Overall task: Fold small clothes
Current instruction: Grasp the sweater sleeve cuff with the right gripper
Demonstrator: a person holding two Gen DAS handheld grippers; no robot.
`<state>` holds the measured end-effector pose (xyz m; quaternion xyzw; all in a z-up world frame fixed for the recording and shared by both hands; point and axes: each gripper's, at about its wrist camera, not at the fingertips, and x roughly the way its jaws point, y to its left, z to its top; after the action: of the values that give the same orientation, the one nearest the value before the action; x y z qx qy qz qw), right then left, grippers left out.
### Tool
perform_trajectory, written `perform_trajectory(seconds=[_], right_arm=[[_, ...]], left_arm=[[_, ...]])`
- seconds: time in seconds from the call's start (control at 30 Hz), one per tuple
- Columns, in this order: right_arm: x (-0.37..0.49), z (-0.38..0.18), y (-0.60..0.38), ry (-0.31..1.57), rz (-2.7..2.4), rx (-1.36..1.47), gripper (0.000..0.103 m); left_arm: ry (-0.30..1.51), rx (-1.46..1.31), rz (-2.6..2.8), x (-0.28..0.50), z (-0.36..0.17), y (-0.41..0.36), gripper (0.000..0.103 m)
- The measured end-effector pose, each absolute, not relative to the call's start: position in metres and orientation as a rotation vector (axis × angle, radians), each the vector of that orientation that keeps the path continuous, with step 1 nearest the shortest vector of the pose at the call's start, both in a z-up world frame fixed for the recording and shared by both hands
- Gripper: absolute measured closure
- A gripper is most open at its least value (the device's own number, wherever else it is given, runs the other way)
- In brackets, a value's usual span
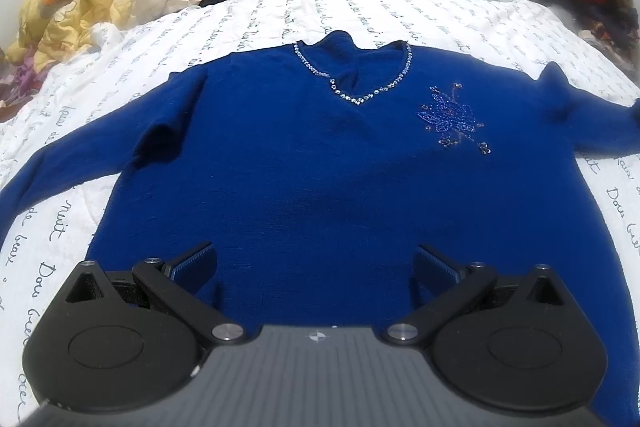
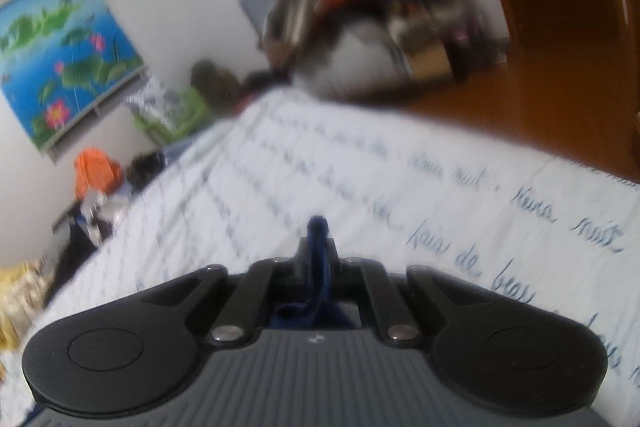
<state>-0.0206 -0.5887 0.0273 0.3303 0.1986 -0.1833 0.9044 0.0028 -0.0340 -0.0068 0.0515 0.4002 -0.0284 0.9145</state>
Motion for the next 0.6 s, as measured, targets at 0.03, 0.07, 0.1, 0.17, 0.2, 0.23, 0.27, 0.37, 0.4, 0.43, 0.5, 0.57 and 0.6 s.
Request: perform_trajectory(seconds=[0.03, 0.07, 0.1, 0.17, 0.2, 0.23, 0.27, 0.37, 0.4, 0.43, 0.5, 0.57, 0.6], right_arm=[[-0.024, 0.032, -0.593, 0.389, -0.390, 0.692, 0.098], [-0.029, 0.037, -0.597, 0.363, -0.406, 0.698, 0.098], [-0.034, 0.043, -0.602, 0.334, -0.420, 0.705, 0.098], [-0.041, 0.053, -0.608, 0.287, -0.432, 0.728, 0.098], [-0.044, 0.058, -0.611, 0.267, -0.427, 0.749, 0.098], [-0.047, 0.062, -0.613, 0.251, -0.411, 0.774, 0.098], [-0.048, 0.066, -0.614, 0.236, -0.385, 0.803, 0.098], [-0.045, 0.075, -0.604, 0.217, -0.278, 0.860, 0.098], [-0.041, 0.077, -0.599, 0.225, -0.244, 0.867, 0.098], [-0.036, 0.077, -0.593, 0.239, -0.217, 0.868, 0.098], [-0.023, 0.077, -0.579, 0.291, -0.161, 0.835, 0.098], [-0.016, 0.076, -0.567, 0.313, -0.182, 0.774, 0.098], [-0.012, 0.074, -0.564, 0.330, -0.214, 0.722, 0.097]], left_arm=[[0.823, 0.107, -0.057, 0.003, -0.007, -0.033, 0.000], [0.821, 0.108, -0.056, 0.002, -0.007, -0.033, 0.000], [0.820, 0.109, -0.054, 0.002, -0.007, -0.032, 0.000], [0.821, 0.107, -0.051, 0.002, -0.006, -0.031, 0.000], [0.822, 0.104, -0.050, 0.002, -0.006, -0.031, 0.000], [0.823, 0.101, -0.049, 0.003, -0.006, -0.030, 0.000], [0.824, 0.098, -0.049, 0.003, -0.006, -0.030, 0.000], [0.822, 0.092, -0.048, 0.003, -0.006, -0.029, 0.000], [0.823, 0.089, -0.049, 0.003, -0.006, -0.029, 0.000], [0.823, 0.088, -0.052, 0.002, -0.007, -0.030, 0.000], [0.824, 0.092, -0.056, 0.001, -0.007, -0.030, 0.000], [0.821, 0.097, -0.053, 0.000, -0.006, -0.030, 0.000], [0.819, 0.097, -0.053, -0.001, -0.006, -0.030, 0.000]])
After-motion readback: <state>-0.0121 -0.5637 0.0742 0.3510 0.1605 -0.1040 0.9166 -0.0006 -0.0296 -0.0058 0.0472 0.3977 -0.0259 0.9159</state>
